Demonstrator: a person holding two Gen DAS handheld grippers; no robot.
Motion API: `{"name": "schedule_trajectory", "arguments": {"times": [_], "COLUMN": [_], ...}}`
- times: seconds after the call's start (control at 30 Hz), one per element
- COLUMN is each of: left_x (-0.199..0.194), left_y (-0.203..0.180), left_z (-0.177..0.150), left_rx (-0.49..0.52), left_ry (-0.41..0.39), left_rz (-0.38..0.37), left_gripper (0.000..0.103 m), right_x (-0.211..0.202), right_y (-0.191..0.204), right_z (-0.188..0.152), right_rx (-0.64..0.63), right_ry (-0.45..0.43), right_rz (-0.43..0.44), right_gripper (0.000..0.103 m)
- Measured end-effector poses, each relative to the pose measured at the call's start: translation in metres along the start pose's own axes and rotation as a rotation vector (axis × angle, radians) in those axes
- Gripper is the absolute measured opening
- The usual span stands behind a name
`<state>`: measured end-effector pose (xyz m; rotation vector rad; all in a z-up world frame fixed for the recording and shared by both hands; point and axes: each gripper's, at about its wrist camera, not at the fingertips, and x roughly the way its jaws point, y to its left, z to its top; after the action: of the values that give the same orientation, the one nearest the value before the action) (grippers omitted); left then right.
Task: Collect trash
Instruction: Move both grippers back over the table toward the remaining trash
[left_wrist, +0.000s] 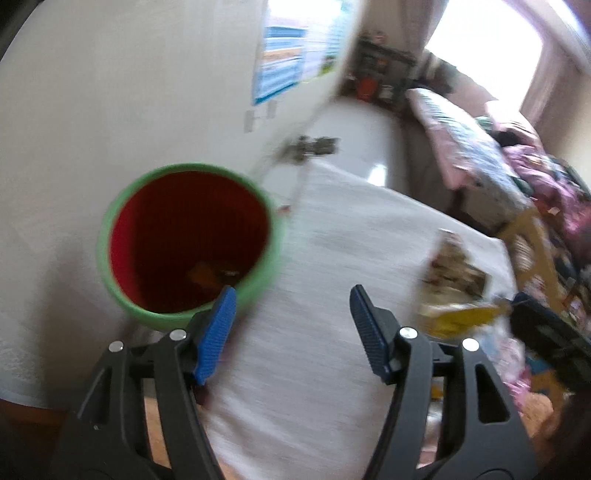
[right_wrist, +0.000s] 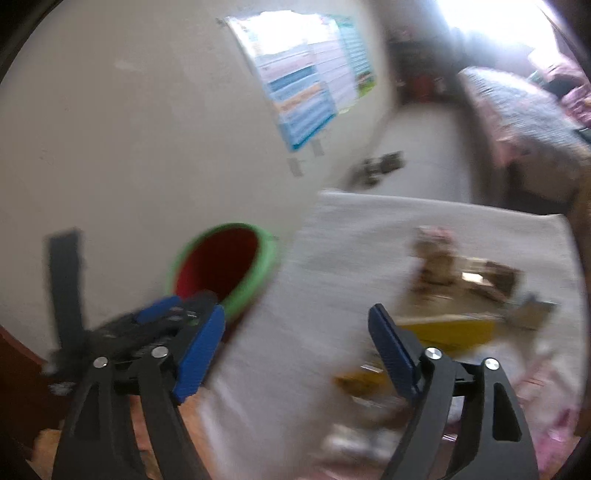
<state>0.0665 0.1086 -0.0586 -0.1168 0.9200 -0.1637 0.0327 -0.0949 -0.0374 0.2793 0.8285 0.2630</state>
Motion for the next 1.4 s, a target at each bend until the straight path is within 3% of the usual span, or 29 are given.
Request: {"name": "schedule_trajectory", "arguments": {"times": [0.1,0.27,0.37,0.43,0.5,0.6,0.7,0.77,0.83,0.9,0.97,1.2,1.33,1.4], "left_x": [-0.012,-0.02,-0.027,-0.03,-0.03,-0.028,-0.026,-0.026,-0.026,-0.027,-0.028,-0.022,-0.019,-0.019], "left_y": [-0.04,-0.088,-0.106,-0.114,-0.117,-0.119,-0.123,-0.125,-0.127,-0.129,-0.131,-0.131,-0.125,-0.124], "left_z": [-0.011,-0.021,-0.022,-0.022,-0.022,-0.025,-0.027,-0.029,-0.03,-0.032,-0.033,-0.034,-0.032,-0.032], "left_rx": [0.073,0.154,0.186,0.206,0.212,0.21,0.211,0.216,0.229,0.247,0.255,0.258,0.238,0.241], "left_ry": [-0.021,-0.019,-0.044,-0.06,-0.064,-0.06,-0.057,-0.06,-0.064,-0.07,-0.078,-0.065,-0.065,-0.073], "left_rz": [-0.035,-0.086,-0.083,-0.068,-0.055,-0.044,-0.035,-0.031,-0.024,-0.011,-0.015,-0.022,-0.014,-0.007], "left_gripper": [0.065,0.065,0.065,0.065,0.065,0.065,0.065,0.065,0.065,0.065,0.065,0.065,0.065,0.065], "right_x": [-0.023,-0.047,-0.061,-0.067,-0.078,-0.093,-0.091,-0.085,-0.085,-0.093,-0.092,-0.062,-0.066,-0.082], "right_y": [-0.031,-0.082,-0.105,-0.114,-0.119,-0.121,-0.117,-0.114,-0.11,-0.102,-0.099,-0.136,-0.142,-0.134], "right_z": [-0.012,-0.031,-0.038,-0.043,-0.044,-0.042,-0.036,-0.035,-0.035,-0.035,-0.033,-0.044,-0.045,-0.04], "right_rx": [0.097,0.358,0.47,0.49,0.509,0.47,0.439,0.419,0.402,0.345,0.29,0.571,0.644,0.563], "right_ry": [-0.036,0.018,0.006,-0.005,-0.084,-0.181,-0.132,-0.095,-0.126,-0.191,-0.182,0.026,-0.022,-0.127], "right_rz": [-0.088,-0.061,-0.035,-0.039,-0.059,-0.016,0.077,0.089,0.026,-0.098,-0.159,0.004,0.037,-0.084], "right_gripper": [0.085,0.086,0.086,0.086,0.086,0.086,0.08,0.077,0.077,0.078,0.078,0.078,0.078,0.078]}}
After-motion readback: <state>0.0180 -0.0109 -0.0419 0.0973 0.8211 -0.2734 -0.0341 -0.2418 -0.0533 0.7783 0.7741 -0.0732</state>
